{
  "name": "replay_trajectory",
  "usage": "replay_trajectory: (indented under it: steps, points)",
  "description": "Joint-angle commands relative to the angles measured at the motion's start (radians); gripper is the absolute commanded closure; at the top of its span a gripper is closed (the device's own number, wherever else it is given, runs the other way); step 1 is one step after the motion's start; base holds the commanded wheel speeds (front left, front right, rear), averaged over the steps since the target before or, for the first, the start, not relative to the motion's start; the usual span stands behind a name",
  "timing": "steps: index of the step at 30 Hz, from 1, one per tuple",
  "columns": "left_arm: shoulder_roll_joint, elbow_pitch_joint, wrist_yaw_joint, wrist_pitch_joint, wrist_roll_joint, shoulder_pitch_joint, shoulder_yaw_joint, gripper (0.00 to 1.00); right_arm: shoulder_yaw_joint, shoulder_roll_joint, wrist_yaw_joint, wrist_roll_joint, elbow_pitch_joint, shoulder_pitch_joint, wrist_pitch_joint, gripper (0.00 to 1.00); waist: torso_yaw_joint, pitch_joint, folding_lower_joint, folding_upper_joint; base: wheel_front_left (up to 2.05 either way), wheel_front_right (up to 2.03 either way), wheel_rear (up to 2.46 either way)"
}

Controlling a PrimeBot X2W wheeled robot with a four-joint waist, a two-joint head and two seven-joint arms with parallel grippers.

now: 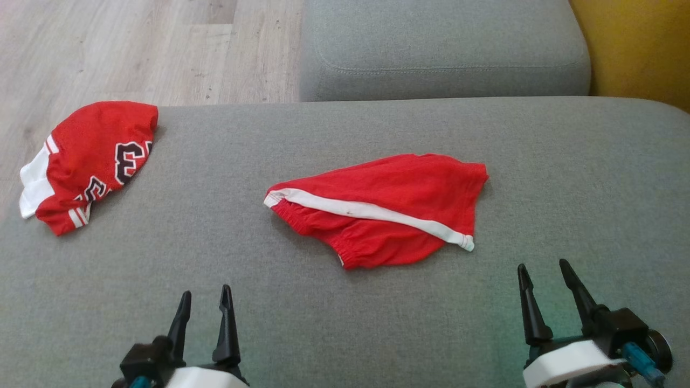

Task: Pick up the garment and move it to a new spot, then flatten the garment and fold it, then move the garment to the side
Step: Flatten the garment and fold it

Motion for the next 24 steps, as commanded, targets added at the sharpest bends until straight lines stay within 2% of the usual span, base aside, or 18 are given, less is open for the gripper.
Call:
replay_trajectory:
  steps: [1, 5, 10, 16, 24]
  points:
    - [0.016, -0.027, 0.005, -0.002, 0.000, -0.045, 0.034, 0.00, 0.022, -0.005, -0.001, 0.007, -0.026, -0.045, -0.011, 0.00, 0.001, 0.001, 0.0000, -0.0001, 0.00, 0.00, 0.00]
    - [0.017, -0.034, 0.009, 0.004, 0.003, -0.052, 0.029, 0.00, 0.018, -0.005, -0.001, 0.007, -0.016, -0.057, -0.003, 0.00, 0.006, 0.012, 0.0000, -0.0001, 0.00, 0.00, 0.00]
    - [0.018, -0.049, 0.012, 0.005, 0.008, -0.064, 0.024, 0.00, 0.008, -0.005, -0.001, -0.005, 0.006, -0.126, 0.057, 0.00, 0.017, 0.044, 0.0000, -0.0001, 0.00, 0.00, 0.00]
    - [0.008, -0.065, 0.010, 0.003, 0.021, -0.101, 0.008, 0.00, 0.000, -0.005, -0.001, -0.011, 0.097, -0.253, 0.182, 0.00, 0.057, 0.118, 0.0000, -0.0001, 0.00, 0.00, 0.00]
    - [-0.007, -0.057, 0.004, -0.004, 0.026, -0.128, 0.004, 0.00, 0.000, -0.005, -0.001, -0.021, 0.228, -0.329, 0.230, 0.00, 0.104, 0.185, 0.0000, -0.0001, 0.00, 0.00, 0.00]
